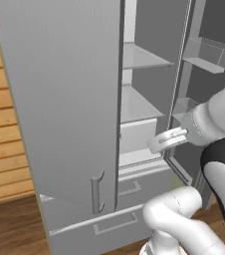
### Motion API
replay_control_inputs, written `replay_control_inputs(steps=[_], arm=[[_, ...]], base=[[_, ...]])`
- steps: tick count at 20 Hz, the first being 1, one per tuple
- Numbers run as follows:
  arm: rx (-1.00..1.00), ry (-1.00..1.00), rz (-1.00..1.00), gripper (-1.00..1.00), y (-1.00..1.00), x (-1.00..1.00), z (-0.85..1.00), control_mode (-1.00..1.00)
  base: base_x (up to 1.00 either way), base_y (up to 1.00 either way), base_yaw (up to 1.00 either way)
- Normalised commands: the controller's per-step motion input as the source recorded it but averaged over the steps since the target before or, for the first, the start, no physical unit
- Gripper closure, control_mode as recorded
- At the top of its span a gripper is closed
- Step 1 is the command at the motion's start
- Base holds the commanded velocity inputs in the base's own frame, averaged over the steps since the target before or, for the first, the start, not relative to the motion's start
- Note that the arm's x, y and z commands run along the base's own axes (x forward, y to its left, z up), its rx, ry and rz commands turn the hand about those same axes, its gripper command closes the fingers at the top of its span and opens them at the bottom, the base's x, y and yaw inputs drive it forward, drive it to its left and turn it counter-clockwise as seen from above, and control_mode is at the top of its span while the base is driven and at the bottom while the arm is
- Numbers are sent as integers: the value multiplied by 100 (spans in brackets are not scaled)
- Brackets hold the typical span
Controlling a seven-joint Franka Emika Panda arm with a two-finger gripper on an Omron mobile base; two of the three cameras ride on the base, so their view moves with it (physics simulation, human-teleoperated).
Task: Grab a lemon wedge from the fridge and one ice cube from the ice bowl, and put them in the glass of lemonade.
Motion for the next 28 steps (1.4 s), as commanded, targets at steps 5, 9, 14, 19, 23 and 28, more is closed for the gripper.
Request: replay_control_inputs(steps=[5,9,14,19,23,28], arm=[[2,7,0,-100,-10,51,0,-100],[5,6,3,-100,9,79,0,-100],[17,2,6,-100,-6,98,-11,-100],[18,4,9,-100,9,81,0,-100],[4,11,13,-100,57,68,-6,-100],[11,1,17,-100,26,40,-9,-100]], base=[[0,0,0],[0,0,0],[0,0,0],[0,0,0],[0,0,0],[0,0,0]])
